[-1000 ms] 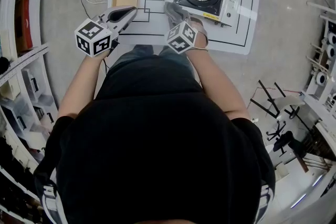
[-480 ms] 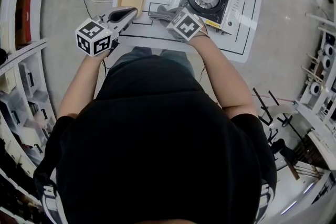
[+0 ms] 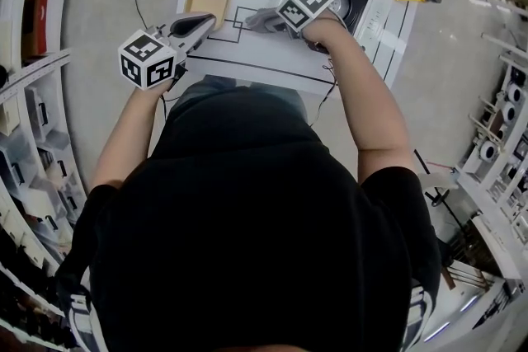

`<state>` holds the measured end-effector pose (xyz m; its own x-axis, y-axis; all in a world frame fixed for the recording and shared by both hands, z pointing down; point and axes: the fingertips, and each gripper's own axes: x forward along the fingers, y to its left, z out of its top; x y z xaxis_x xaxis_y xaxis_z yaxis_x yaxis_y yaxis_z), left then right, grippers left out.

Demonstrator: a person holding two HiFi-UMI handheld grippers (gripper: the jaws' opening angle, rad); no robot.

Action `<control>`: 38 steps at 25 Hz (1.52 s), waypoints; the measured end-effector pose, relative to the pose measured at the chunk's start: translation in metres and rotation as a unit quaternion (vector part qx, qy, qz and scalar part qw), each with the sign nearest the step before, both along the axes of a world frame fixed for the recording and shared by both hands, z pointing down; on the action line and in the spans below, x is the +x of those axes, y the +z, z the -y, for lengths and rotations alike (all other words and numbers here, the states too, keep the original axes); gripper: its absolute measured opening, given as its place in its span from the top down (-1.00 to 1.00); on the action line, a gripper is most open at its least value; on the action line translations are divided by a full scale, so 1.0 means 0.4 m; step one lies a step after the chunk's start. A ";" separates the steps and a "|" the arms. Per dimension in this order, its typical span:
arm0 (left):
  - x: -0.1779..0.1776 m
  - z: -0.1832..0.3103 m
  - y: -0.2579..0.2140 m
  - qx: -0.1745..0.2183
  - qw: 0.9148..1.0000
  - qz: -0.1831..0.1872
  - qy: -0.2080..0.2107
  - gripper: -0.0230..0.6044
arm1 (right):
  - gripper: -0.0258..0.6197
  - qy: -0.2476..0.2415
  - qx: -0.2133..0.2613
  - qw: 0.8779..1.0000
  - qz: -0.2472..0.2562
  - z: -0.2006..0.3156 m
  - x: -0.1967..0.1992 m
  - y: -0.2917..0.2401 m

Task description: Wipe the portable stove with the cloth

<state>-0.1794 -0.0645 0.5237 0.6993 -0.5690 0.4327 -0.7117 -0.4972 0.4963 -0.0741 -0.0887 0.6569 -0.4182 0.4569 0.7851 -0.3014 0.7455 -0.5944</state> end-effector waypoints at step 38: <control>0.310 0.222 0.152 -0.049 0.995 -0.021 0.086 0.85 | 0.57 0.165 0.087 0.980 0.067 0.670 0.085 -0.002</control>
